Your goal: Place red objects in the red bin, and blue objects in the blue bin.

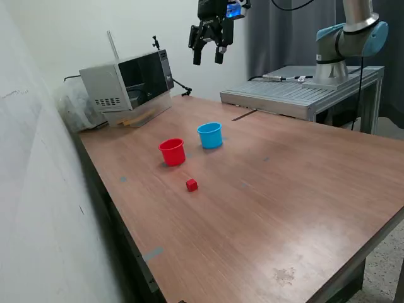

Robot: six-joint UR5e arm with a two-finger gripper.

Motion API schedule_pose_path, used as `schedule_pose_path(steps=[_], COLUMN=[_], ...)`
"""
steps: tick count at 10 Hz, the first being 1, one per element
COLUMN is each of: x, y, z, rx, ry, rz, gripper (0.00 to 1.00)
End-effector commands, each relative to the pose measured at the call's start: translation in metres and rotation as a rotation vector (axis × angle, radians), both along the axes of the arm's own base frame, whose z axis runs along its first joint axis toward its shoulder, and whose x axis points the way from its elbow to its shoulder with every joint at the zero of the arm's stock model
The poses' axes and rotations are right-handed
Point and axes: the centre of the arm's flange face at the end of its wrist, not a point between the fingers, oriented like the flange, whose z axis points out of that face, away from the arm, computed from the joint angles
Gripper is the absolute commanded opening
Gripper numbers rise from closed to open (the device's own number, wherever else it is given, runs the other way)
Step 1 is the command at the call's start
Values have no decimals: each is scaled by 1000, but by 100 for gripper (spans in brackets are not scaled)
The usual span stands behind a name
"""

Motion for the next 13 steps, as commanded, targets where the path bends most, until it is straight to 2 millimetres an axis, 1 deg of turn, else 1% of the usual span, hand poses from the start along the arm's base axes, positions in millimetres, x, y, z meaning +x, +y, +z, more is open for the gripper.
schedule_pose_path(steps=[1, 2, 3, 6, 7, 8, 9, 11, 13], x=[3, -3, -20, -79, -97, -111, -122, -138, -146], y=[-18, -29, -40, -44, -44, -43, -41, -33, -25], z=[-11, -37, -73, -168, -194, -214, -228, -240, -248], rx=[-18, -21, -21, -18, -18, -13, 2, 4, 31], ry=[-16, -52, -79, -144, -156, -162, -164, -150, -140], rz=[32, 49, 62, 54, 44, 37, 31, 21, -9], gripper=[100, 100, 100, 100, 100, 100, 100, 100, 100])
